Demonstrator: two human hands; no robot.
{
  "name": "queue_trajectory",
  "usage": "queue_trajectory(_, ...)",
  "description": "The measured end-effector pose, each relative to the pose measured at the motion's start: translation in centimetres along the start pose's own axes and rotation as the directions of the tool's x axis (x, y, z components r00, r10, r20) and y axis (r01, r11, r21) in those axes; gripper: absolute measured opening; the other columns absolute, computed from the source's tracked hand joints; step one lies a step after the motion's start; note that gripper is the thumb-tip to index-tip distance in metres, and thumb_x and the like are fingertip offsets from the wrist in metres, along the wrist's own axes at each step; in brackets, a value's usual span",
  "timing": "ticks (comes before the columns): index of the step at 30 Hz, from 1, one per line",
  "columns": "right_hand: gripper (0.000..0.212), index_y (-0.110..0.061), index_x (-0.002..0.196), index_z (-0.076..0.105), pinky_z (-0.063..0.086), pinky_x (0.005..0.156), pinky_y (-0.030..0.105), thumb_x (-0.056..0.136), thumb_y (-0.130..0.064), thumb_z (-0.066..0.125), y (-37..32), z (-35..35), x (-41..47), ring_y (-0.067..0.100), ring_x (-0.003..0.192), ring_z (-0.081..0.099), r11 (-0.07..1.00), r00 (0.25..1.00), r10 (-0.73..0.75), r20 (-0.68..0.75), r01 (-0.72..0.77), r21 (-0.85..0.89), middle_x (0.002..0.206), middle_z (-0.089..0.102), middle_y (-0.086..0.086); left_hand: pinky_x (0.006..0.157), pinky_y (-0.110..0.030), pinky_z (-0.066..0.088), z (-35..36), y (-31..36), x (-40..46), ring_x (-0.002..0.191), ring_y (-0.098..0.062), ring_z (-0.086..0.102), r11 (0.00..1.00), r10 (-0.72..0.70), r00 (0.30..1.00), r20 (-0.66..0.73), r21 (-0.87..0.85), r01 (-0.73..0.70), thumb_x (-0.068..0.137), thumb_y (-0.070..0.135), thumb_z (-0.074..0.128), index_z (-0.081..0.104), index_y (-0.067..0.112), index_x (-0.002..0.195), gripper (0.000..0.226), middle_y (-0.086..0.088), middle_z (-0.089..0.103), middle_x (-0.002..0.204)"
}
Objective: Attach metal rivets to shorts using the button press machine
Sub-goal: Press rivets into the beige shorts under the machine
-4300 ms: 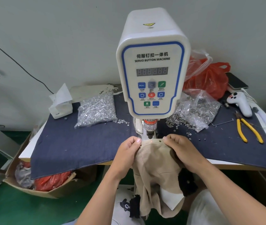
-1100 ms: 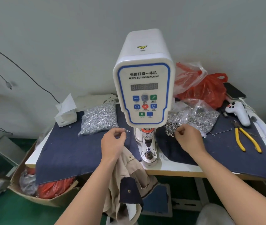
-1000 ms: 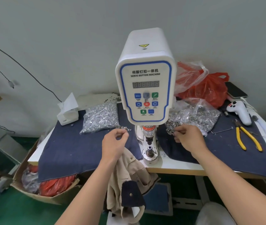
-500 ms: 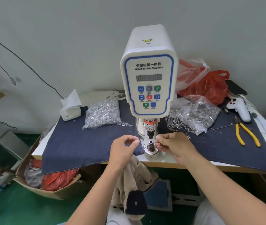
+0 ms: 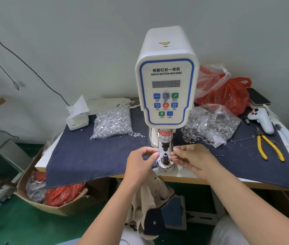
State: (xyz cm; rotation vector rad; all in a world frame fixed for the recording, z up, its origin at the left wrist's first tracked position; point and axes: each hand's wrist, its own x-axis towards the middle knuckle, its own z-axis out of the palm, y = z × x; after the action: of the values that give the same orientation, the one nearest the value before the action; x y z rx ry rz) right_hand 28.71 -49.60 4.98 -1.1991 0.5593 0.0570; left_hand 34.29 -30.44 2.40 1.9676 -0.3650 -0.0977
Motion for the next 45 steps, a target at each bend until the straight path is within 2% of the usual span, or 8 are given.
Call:
queue_trajectory(6, 0.007, 0.006, 0.092, 0.07, 0.061, 0.059, 0.023, 0.094, 0.0, 0.068, -0.1, -0.4, -0.3, 0.017, 0.06, 0.072, 0.999, 1.0, 0.027, 0.011, -0.027, 0.033, 0.075, 0.075, 0.015, 0.075, -0.006, 0.049, 0.5, 0.2, -0.2, 0.092, 0.005, 0.069, 1.0, -0.001, 1.0, 0.018, -0.032, 0.001, 0.095, 0.026, 0.077, 0.082, 0.029, 0.096, 0.006, 0.02, 0.078, 0.091)
queue_trajectory(13, 0.007, 0.004, 0.097, 0.071, 0.062, 0.063, 0.024, 0.096, 0.005, 0.064, 0.0, -0.8, -0.3, 0.017, 0.064, 0.072, 1.0, 0.999, 0.009, 0.045, -0.01, 0.018, 0.082, 0.077, 0.016, 0.077, -0.008, 0.05, 0.7, 0.2, -0.3, 0.094, 0.004, 0.07, 0.999, 0.006, 1.0, 0.02, -0.052, -0.005, 0.095, 0.025, 0.077, 0.081, 0.032, 0.094, 0.008, 0.024, 0.077, 0.092)
queue_trajectory(18, 0.007, 0.005, 0.1, 0.07, 0.06, 0.06, 0.023, 0.094, 0.004, 0.066, -0.1, -1.2, -0.1, 0.017, 0.064, 0.072, 0.999, 0.999, 0.029, 0.039, -0.03, 0.032, 0.082, 0.077, 0.017, 0.078, -0.008, 0.05, 0.7, 0.1, -0.4, 0.095, 0.003, 0.07, 0.999, 0.003, 1.0, 0.024, -0.052, -0.002, 0.095, 0.026, 0.078, 0.081, 0.032, 0.096, 0.007, 0.024, 0.077, 0.092)
queue_trajectory(28, 0.003, 0.001, 0.086, 0.077, 0.059, 0.058, 0.023, 0.088, -0.001, 0.076, 0.1, -0.9, 0.0, 0.015, 0.062, 0.069, 0.997, 0.998, 0.063, 0.031, -0.065, 0.048, 0.077, 0.074, 0.014, 0.083, -0.018, 0.055, 1.0, 0.1, -0.6, 0.095, 0.002, 0.07, 0.997, 0.003, 1.0, 0.021, -0.072, -0.002, 0.095, 0.027, 0.078, 0.08, 0.033, 0.096, 0.007, 0.024, 0.077, 0.093)
queue_trajectory(33, 0.003, -0.001, 0.084, 0.079, 0.056, 0.055, 0.022, 0.085, -0.003, 0.079, 0.3, 0.0, -0.1, 0.015, 0.061, 0.068, 0.996, 0.996, 0.076, 0.051, -0.079, 0.053, 0.078, 0.074, 0.014, 0.082, -0.014, 0.053, 1.0, 0.1, -0.6, 0.096, 0.001, 0.07, 0.997, -0.004, 1.0, 0.022, -0.082, 0.006, 0.095, 0.026, 0.078, 0.081, 0.03, 0.098, 0.006, 0.023, 0.077, 0.093)
queue_trajectory(41, 0.025, -0.001, 0.067, 0.08, 0.056, 0.05, 0.022, 0.09, -0.002, 0.071, 0.3, 0.8, -0.3, 0.016, 0.056, 0.07, 0.968, 0.98, 0.17, 0.102, -0.185, 0.171, 0.074, 0.074, 0.016, 0.08, -0.007, 0.05, 0.9, 0.1, -0.5, 0.095, 0.004, 0.07, 0.998, -0.014, 1.0, 0.01, -0.068, 0.015, 0.096, 0.027, 0.077, 0.082, 0.027, 0.101, 0.007, 0.02, 0.078, 0.093)
queue_trajectory(45, 0.019, 0.006, 0.08, 0.078, 0.058, 0.051, 0.023, 0.093, -0.003, 0.068, 0.2, 1.1, -0.5, 0.018, 0.06, 0.071, 0.946, 0.967, 0.209, 0.146, -0.237, 0.221, 0.078, 0.073, 0.017, 0.08, -0.009, 0.05, 0.9, 0.3, -0.5, 0.097, 0.002, 0.07, 0.996, -0.002, 1.0, 0.011, -0.084, 0.003, 0.096, 0.026, 0.077, 0.082, 0.025, 0.101, 0.007, 0.019, 0.079, 0.094)
